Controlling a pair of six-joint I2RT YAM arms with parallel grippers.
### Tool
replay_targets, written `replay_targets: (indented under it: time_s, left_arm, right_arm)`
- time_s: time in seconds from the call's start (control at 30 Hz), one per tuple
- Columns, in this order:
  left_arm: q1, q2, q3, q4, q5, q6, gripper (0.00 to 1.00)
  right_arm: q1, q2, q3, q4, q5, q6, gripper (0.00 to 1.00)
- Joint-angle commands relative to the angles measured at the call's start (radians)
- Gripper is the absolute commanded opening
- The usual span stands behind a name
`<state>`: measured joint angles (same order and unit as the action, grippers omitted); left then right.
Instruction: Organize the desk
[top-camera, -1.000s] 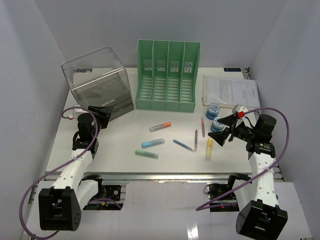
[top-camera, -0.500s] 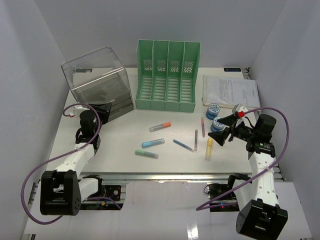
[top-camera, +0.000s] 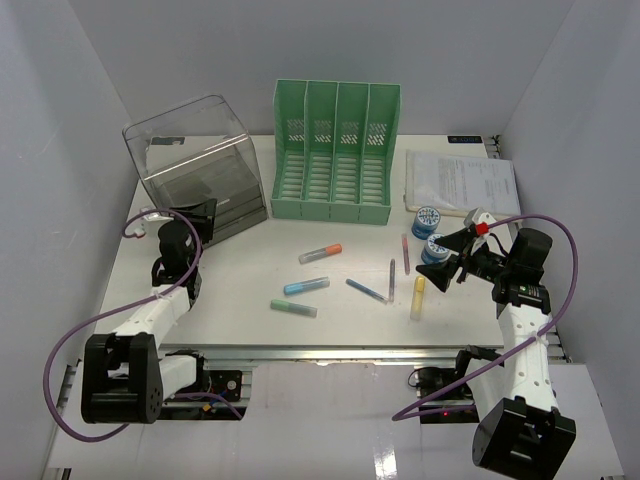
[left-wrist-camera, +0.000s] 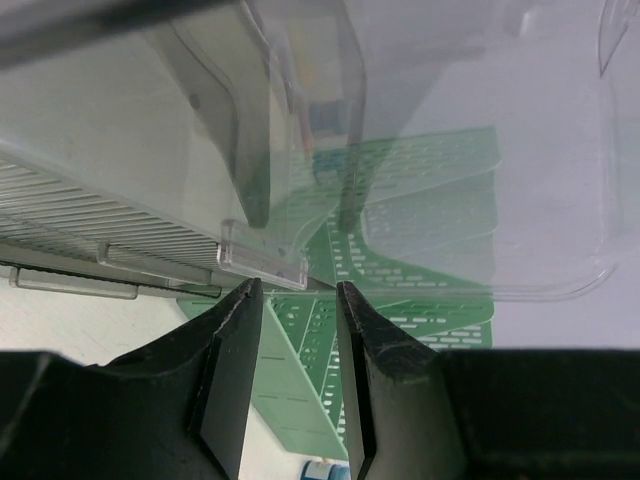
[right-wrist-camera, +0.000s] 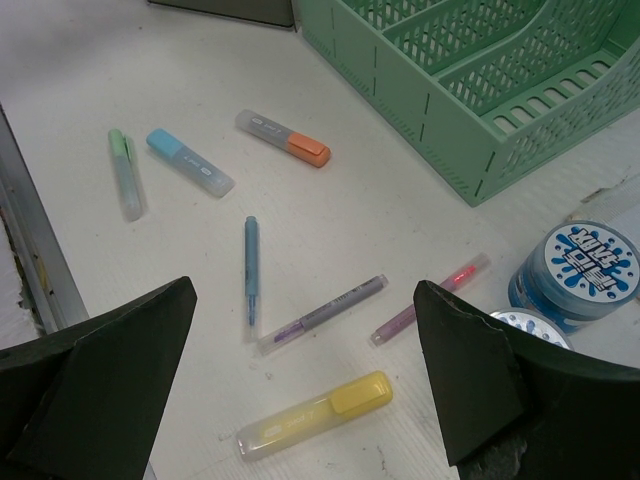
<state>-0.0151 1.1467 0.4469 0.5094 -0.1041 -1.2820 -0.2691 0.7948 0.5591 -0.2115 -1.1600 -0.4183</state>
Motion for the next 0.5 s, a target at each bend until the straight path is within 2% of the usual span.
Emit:
replay_targets:
  time_s: [0.0,0.47]
  left_arm:
    - [0.006,0.019,-0.018,0.063,-0.056,-0.067,0.44]
    - [0.007,0.078,0.004,0.076,-0.091,-0.092,0.39]
  right_arm:
    - [-0.005,0.000,0.012,0.016,-0.027,-0.010,0.96]
    - [-0.005,0.003,0.010,0.015,-0.029,-0.016,0.96]
